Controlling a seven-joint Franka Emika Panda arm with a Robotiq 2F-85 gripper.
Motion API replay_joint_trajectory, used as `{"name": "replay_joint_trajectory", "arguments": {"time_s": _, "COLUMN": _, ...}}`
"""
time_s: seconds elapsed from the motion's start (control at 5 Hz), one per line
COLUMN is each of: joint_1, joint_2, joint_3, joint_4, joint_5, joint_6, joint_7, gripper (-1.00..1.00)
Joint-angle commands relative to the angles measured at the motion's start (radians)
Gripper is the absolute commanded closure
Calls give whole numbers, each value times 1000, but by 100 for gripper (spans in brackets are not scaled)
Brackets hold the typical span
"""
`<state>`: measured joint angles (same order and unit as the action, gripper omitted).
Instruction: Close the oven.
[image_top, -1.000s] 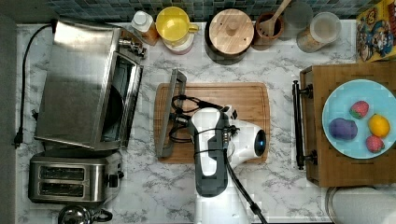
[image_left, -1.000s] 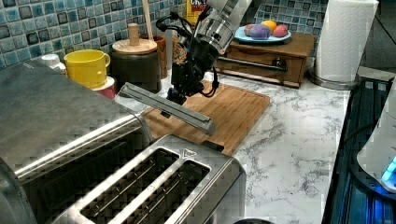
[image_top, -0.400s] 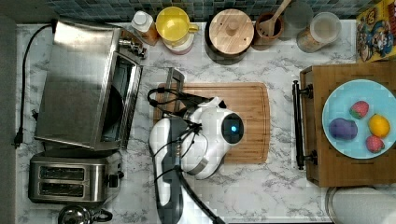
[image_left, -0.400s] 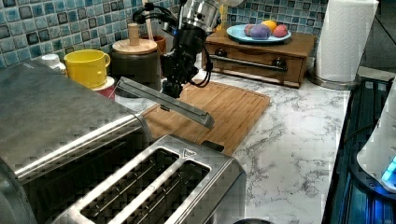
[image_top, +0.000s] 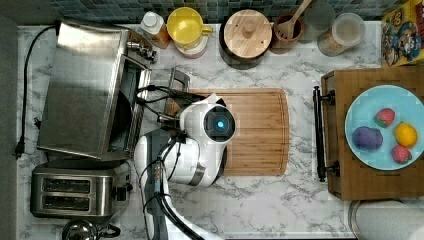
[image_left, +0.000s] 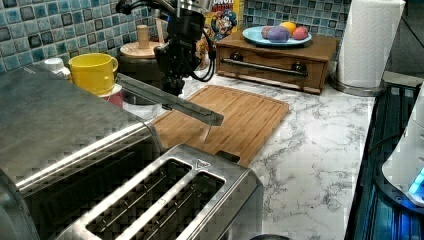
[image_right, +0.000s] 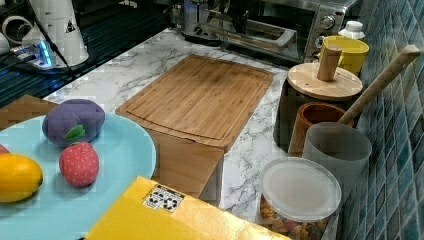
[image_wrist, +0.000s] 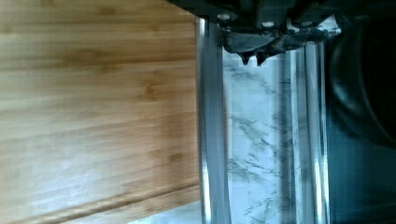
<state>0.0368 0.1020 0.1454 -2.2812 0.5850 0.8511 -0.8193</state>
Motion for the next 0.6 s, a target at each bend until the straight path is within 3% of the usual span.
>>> {"name": "replay_joint_trajectory", "arguments": {"time_s": 0.2, "joint_1": 68, "joint_2": 7, "joint_3": 149, "joint_4": 462, "joint_5": -412, "joint_6": -166, "joint_7": 481, "gripper": 100}}
{"name": "replay_joint_trajectory", "arguments": {"time_s": 0.4, "joint_1": 125, "joint_2": 72, "joint_3": 135, "joint_4": 579, "joint_5": -530, "joint_6": -267, "joint_7": 558, "gripper": 100}}
{"name": "replay_joint_trajectory", "arguments": {"time_s": 0.6, "joint_1": 140, "joint_2": 115, "joint_3": 136, "joint_4": 657, "joint_5": -490, "joint_6": -343, "joint_7": 542, "gripper": 100}}
